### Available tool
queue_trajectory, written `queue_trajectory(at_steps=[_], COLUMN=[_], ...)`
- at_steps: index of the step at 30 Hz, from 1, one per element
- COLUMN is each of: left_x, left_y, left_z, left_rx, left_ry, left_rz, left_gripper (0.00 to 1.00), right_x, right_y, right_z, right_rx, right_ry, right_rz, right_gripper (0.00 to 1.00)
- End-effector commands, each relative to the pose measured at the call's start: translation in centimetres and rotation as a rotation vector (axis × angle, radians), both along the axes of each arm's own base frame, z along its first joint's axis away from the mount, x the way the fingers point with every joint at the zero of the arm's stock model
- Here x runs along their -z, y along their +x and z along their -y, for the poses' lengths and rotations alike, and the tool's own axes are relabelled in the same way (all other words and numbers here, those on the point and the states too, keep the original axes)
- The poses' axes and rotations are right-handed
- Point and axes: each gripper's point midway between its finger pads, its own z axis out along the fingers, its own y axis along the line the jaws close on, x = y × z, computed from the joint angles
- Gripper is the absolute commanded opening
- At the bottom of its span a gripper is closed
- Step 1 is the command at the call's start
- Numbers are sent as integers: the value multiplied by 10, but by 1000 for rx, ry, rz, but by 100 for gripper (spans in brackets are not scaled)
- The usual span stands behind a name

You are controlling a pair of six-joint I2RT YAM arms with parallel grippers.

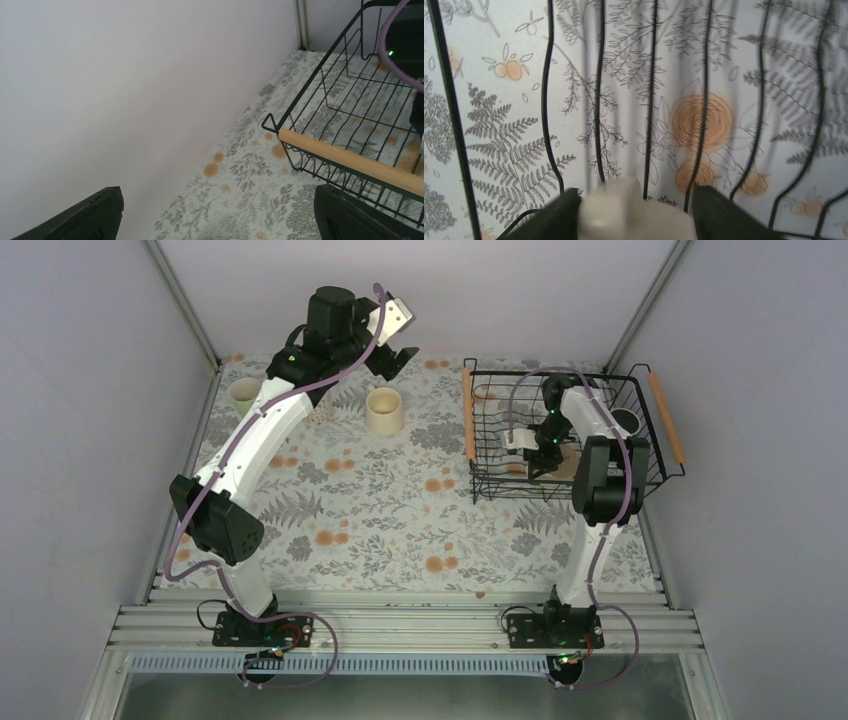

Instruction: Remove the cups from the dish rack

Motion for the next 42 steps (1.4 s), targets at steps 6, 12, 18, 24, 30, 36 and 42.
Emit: queue_trajectory(at_steps=[6,12,18,24,30,36,42], left_x=[1,7,10,4,-17,-49,-21], left_y=[-3,-4,-4,-7,-25,-55,-59], left_z=[6,9,14,24,50,77,87], left_rx=[48,68,88,130,250,492,609], left_ry=[-1,-1,-13,-65,-162,-299,-398], left_rz=[-9,-28,-49,-69,-52,-6,-16], left_gripper=[88,86,85,84,97,99,100], right_x=[9,3,0,-35,-112,-210,-305], right_y=[4,8,14,44,88,85,74], right_z=[-5,-4,1,-7,-18,-54,-77], right_rx=[-13,0,28,78,200,231,290], right_ry=[-11,-29,-60,-3,132,405,650], right_rz=[-20,-1,12,132,340,498,643], right_gripper=[18,22,4,4,4,4,4])
